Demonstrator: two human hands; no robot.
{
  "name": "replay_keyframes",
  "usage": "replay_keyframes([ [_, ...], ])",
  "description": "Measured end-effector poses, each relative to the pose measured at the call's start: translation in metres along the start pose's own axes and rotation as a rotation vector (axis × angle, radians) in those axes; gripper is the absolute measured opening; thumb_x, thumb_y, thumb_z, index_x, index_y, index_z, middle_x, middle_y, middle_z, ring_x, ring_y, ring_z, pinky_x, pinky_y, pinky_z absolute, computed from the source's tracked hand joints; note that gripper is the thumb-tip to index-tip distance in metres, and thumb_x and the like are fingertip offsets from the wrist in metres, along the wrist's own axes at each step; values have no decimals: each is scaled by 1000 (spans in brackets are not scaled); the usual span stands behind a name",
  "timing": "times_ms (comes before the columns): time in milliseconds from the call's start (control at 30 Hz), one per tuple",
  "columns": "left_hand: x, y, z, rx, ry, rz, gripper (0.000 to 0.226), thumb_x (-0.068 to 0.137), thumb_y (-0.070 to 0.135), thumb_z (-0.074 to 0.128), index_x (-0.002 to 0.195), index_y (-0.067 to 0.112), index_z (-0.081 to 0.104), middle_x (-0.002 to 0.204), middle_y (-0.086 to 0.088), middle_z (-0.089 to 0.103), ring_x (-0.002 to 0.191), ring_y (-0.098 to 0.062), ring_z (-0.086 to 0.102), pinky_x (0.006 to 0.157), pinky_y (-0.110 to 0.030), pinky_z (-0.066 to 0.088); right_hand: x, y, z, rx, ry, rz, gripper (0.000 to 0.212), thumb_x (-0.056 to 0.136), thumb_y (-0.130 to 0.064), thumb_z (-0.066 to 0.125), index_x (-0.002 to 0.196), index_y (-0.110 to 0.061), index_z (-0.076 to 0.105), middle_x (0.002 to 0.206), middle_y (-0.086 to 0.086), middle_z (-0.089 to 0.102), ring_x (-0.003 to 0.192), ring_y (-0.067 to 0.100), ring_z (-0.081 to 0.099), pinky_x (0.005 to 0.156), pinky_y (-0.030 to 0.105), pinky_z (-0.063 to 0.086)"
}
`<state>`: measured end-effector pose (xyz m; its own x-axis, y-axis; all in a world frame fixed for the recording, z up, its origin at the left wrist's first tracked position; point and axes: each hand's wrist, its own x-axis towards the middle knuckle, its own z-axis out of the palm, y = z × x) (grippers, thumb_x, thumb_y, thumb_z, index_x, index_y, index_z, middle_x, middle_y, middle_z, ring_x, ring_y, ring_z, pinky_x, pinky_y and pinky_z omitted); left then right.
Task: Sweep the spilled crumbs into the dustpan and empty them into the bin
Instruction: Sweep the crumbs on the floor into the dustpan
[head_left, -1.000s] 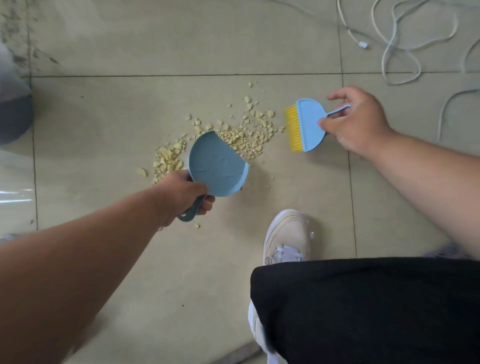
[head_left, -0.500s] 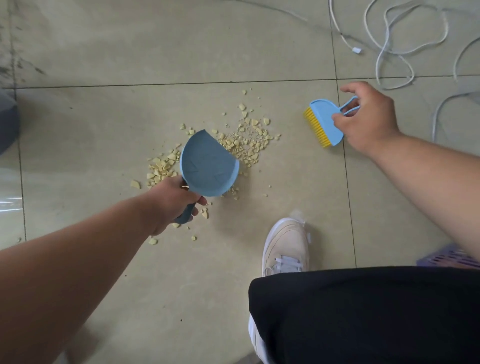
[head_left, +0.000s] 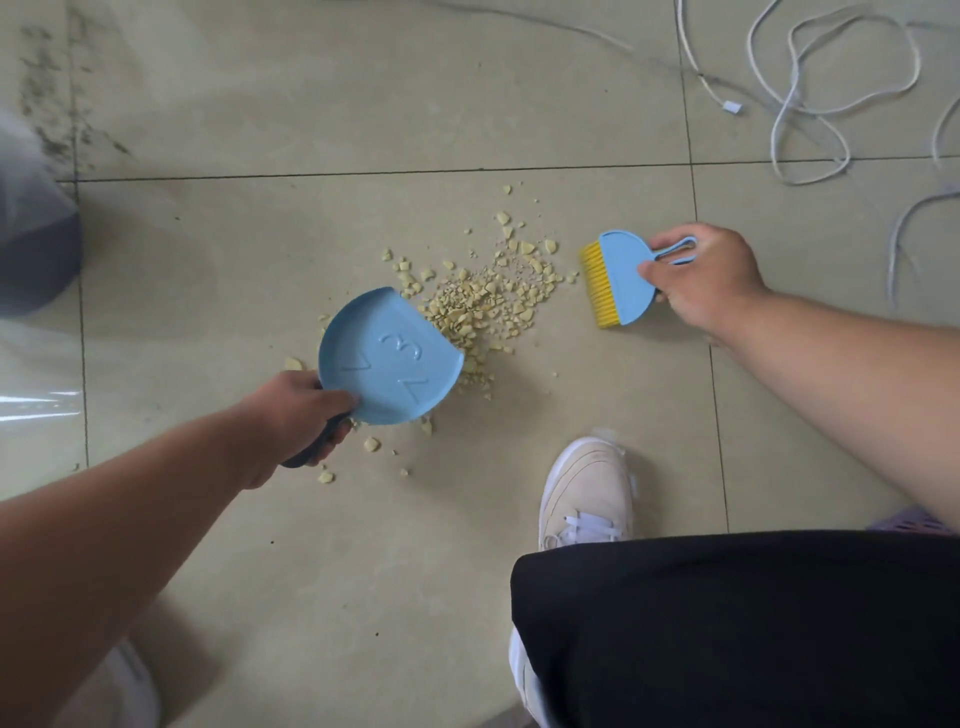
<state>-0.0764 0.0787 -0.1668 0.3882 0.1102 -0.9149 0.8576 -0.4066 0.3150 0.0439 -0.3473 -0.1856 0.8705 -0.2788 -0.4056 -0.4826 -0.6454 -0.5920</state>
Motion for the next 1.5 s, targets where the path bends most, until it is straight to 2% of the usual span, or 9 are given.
replay_keyframes([
  [233,-16,-50,-29,-17,94,-72,15,100,8,58,85,5,61,63,-11,58,45,-21,43,45,-21,35,-25,-26,34,-67,-227,-96,18,84,-25,80,102,-23,74,91,5,75,79,25,76,77,44,65],
  [433,-30,-70,-13,-8,27,-90,19,100,8,56,81,6,59,60,-10,56,45,-20,43,45,-22,34,-42,-38,20,3,-239,-160,21,92,-15,74,113,-15,74,93,7,75,64,5,71,64,21,61],
  [567,-31,-72,4,51,-26,-72,20,98,9,57,78,6,57,58,-9,55,45,-20,42,45,-22,32,-29,-25,-20,-316,-74,-256,30,90,-30,64,115,-19,77,98,0,78,92,20,74,88,30,56],
  [667,-28,-69,13,92,-41,-67,21,97,9,58,77,6,57,56,-8,55,45,-20,43,45,-23,33,-26,-9,-39,-555,-16,-265,31,91,-33,54,107,-16,75,82,5,67,85,29,63,74,30,45],
  [867,-18,-52,27,91,-64,-38,19,98,8,57,79,6,58,58,-8,56,46,-20,44,48,-26,35,-39,-4,-13,-460,-116,-217,28,95,-28,55,112,-20,76,98,2,76,94,25,67,79,28,47],
  [1100,-8,-33,32,114,-62,-31,20,97,11,59,78,5,63,60,-9,59,47,-20,47,48,-26,39,-60,-26,19,-308,-288,-236,25,92,-31,56,103,-21,77,89,-2,77,86,20,74,87,40,59],
  [1233,-4,-30,33,93,-55,-17,17,97,10,60,81,5,63,61,-8,59,48,-21,47,49,-26,40,-67,-35,31,-181,-352,-206,20,96,-20,63,108,-17,78,91,2,78,77,17,77,83,35,63],
  [1367,-3,-32,31,105,-61,-12,20,98,9,59,79,6,61,61,-8,58,47,-20,47,48,-26,39,-51,-44,10,-356,-227,-152,18,86,-26,67,98,-20,78,90,0,77,86,23,75,90,38,60],
  [1500,-2,-42,25,118,-52,-28,19,97,10,60,78,6,61,60,-7,59,48,-21,47,48,-25,39,-39,-46,-18,-632,-197,-83,16,82,-15,64,91,-14,77,92,5,74,94,29,69,85,31,55],
])
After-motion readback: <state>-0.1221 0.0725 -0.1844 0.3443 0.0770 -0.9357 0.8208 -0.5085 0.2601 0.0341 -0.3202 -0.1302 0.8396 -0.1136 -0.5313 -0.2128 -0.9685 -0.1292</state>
